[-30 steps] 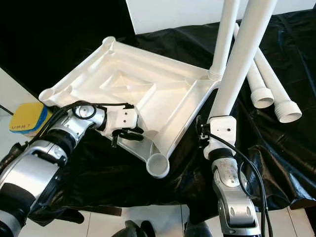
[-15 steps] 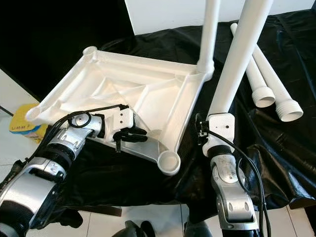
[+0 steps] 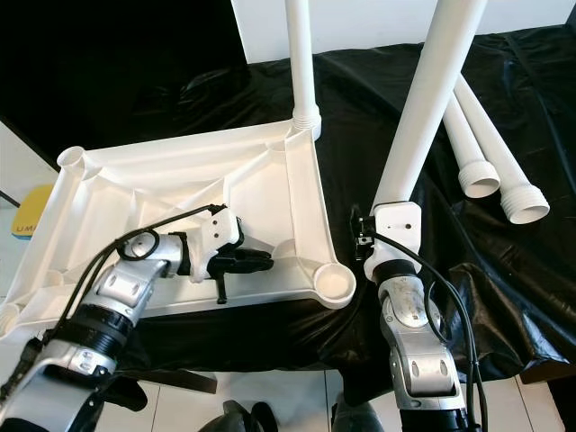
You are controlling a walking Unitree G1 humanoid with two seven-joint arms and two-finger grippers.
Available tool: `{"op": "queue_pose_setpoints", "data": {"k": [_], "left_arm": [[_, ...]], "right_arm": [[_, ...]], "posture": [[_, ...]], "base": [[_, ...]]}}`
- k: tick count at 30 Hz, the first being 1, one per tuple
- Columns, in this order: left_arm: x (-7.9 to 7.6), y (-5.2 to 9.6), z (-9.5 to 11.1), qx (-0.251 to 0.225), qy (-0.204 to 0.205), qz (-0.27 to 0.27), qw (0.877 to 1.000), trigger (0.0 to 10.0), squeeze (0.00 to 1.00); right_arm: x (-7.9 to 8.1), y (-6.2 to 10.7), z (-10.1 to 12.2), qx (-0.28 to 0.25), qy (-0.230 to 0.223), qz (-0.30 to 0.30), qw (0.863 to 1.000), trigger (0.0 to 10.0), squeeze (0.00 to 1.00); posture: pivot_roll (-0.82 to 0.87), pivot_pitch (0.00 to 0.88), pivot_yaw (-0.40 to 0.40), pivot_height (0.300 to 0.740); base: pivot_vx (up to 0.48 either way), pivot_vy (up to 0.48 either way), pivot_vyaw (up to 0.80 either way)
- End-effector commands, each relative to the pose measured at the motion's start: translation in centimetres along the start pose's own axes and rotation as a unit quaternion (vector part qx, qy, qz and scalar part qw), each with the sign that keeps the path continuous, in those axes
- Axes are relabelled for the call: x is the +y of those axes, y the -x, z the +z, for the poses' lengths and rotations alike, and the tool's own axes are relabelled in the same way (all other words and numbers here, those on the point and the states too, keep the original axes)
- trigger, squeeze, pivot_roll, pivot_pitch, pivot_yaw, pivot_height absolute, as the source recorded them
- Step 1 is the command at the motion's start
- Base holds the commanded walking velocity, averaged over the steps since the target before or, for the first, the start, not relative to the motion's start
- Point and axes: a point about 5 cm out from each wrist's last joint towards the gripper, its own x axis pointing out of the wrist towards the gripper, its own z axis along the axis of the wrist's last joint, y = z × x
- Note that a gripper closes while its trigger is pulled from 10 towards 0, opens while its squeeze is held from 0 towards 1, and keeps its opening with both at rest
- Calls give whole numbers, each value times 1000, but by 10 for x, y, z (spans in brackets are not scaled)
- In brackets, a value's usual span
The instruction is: Building children table
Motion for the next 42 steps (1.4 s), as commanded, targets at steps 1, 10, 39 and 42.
{"op": "queue_pose_setpoints", "data": {"k": [1, 10, 39, 42], "left_arm": [[5, -4, -2, -9, 18, 102, 995, 0, 0], [1, -37, 25, -50, 0, 175, 983, 10000, 0], [-22, 6, 52, -138, -17, 144, 980, 10000, 0], [-31, 5, 42, -111, -23, 137, 984, 10000, 0]], "right_arm": [[9, -1, 1, -6, -10, 17, 1000, 10000, 0], [12, -5, 0, -7, -18, 18, 1000, 10000, 0], [9, -14, 23, -89, -37, 16, 995, 10000, 0], [7, -12, 27, -101, -42, 4, 994, 10000, 0]], "posture": [[-267, 138, 116, 740], [-264, 138, 122, 740], [-217, 96, 73, 740], [-208, 100, 63, 740]], "base": [[0, 0, 0], [0, 0, 0], [0, 0, 0], [0, 0, 0]]}}
